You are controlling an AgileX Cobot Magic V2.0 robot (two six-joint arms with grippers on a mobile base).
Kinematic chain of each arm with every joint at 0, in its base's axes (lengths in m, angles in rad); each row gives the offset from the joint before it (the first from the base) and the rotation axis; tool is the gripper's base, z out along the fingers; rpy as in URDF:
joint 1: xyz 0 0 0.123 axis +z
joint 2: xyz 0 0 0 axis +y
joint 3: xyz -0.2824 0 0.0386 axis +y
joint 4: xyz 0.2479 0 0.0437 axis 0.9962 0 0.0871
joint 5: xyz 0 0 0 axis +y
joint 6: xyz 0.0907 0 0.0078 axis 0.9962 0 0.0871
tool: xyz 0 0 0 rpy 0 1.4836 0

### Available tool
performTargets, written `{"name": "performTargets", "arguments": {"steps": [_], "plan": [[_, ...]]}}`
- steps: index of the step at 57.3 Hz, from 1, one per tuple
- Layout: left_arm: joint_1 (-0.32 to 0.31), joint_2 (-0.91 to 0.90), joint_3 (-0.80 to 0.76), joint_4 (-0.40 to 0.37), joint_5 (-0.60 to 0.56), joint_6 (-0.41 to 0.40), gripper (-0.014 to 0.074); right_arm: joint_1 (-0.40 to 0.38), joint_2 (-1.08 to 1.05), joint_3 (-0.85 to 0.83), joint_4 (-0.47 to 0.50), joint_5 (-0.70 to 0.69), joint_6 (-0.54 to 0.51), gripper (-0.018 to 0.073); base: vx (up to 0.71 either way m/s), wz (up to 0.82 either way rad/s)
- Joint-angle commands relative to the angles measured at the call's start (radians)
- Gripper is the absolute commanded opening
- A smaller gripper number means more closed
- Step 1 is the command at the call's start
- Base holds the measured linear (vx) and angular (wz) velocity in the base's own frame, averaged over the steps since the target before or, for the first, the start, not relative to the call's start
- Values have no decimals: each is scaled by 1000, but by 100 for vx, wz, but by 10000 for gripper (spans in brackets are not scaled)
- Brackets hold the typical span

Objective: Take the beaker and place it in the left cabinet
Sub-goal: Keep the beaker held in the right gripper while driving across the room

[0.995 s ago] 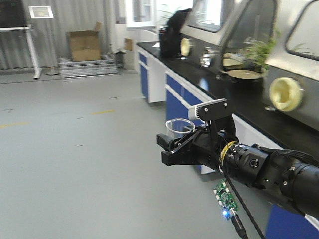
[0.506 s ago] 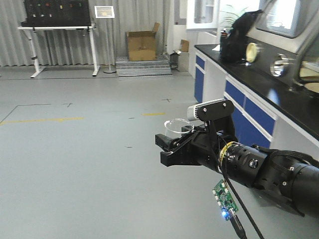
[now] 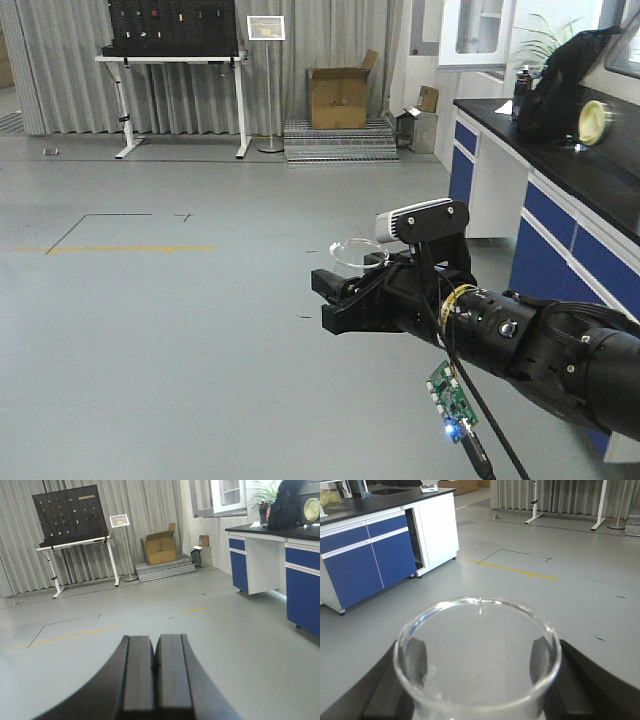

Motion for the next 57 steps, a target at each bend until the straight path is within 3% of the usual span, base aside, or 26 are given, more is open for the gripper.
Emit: {"name": "performTargets", "arguments": {"steps": [1, 57], "plan": [[-1, -18, 16, -3, -84, -3, 1, -4, -44, -28, 13, -61, -1, -1, 39, 11], [-1, -18, 16, -3, -84, -3, 1, -4, -44, -28, 13, -60, -1, -1, 46, 4]]}}
